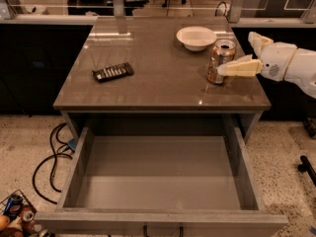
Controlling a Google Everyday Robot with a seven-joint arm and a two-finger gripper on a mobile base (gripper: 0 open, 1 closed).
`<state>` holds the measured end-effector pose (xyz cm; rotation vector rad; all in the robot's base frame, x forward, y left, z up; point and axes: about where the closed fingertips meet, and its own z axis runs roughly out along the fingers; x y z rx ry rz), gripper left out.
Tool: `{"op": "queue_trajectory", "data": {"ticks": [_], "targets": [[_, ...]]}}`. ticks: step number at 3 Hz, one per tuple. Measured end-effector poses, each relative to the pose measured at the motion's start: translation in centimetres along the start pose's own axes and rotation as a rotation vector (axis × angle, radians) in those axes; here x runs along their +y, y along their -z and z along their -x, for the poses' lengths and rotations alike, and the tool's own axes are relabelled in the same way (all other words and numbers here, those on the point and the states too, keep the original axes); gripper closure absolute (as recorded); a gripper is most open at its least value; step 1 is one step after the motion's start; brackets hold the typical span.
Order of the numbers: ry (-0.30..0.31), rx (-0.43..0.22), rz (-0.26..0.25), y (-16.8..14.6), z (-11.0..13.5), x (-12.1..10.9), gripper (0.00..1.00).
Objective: Place orange can into top drawer
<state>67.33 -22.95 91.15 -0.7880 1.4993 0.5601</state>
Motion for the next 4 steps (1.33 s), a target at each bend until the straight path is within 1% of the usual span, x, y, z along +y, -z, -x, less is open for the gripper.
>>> {"op": "queue_trajectory", "data": {"ticks": [1,2,3,4], "targets": [[0.0,-0.036,0.023,-1.7,0.7,0.4,0.0],[-0.017,-0.1,0.029,-2.8,0.8,1.5,0.17],[-0.039,-0.117,0.046,-3.2,1.0,2.9,0.4],[-0.038,-0.118,0.052,-3.6,1.1,3.1,0.71]]}}
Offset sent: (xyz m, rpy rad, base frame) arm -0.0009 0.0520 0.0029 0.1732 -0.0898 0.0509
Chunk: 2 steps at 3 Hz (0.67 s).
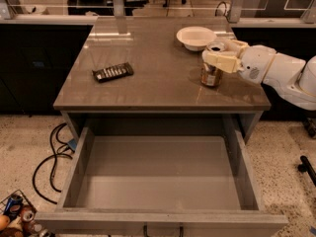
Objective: Place orange can into top drawer
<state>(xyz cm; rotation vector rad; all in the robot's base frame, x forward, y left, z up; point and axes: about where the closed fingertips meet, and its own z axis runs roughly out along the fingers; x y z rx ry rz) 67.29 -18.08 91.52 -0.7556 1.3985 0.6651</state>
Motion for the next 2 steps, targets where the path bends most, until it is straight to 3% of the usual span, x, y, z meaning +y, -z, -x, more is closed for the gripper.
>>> {"op": "queue_trajectory", "data": {"ticks": [1,2], "targets": [[0.0,-0.001,0.004,-0.22,0.04,0.15,0.95],[0.0,-0.002,0.007,-0.37,0.07,0.24,1.0]]}}
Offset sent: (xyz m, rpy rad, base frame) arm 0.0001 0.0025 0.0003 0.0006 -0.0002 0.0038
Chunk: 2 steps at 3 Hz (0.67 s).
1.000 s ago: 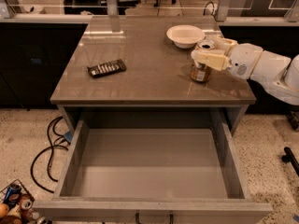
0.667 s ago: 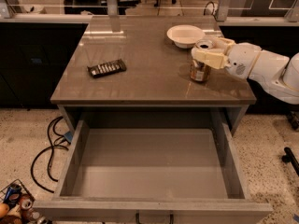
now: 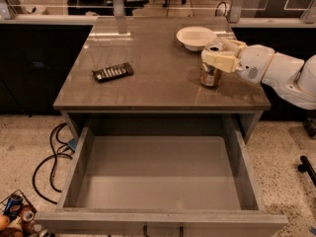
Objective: Place orange can into top drawer
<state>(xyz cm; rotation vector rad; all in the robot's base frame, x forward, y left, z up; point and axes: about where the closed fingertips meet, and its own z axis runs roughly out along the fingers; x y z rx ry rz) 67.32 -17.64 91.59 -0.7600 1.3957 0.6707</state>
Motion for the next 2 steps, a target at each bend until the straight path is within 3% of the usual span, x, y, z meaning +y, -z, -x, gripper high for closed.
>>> {"op": "queue_trajectory", "data": {"ticks": [1,2], "targets": [[0.0,0.0,0.0,0.0,0.0,0.0,1.0],[0.009,0.008,-0.013,0.1,1.7,0.6,1.0]]}}
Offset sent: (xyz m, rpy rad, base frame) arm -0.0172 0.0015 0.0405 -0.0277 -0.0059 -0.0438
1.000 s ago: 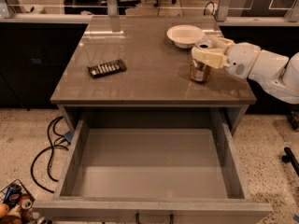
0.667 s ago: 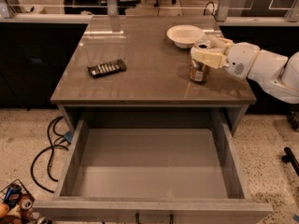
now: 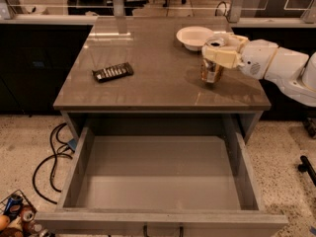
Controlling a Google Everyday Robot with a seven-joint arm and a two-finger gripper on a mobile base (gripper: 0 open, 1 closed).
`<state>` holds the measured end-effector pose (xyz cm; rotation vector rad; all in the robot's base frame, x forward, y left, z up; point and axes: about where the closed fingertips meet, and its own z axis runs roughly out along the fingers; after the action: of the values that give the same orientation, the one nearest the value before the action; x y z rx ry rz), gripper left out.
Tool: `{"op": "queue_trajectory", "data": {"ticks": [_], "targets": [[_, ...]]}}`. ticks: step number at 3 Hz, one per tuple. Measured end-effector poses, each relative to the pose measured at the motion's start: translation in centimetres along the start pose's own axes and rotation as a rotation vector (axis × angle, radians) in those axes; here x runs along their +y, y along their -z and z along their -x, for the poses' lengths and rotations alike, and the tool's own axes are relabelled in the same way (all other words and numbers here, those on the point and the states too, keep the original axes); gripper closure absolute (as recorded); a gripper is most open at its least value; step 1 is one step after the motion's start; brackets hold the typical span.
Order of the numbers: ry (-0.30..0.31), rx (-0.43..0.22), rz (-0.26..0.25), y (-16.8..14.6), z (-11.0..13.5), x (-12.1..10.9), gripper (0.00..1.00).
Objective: Place orange can into top drawer
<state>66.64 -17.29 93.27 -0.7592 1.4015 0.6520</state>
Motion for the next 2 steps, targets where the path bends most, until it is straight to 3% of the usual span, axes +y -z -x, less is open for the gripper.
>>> {"op": "queue_trajectory", "data": {"ticks": [1,2], "targets": [[0.03,-0.019,-0.017,1.5,3.3,2.9,1.0],[0.066,-0.024,-0.022,2.7,3.9,5.9,1.0]]}}
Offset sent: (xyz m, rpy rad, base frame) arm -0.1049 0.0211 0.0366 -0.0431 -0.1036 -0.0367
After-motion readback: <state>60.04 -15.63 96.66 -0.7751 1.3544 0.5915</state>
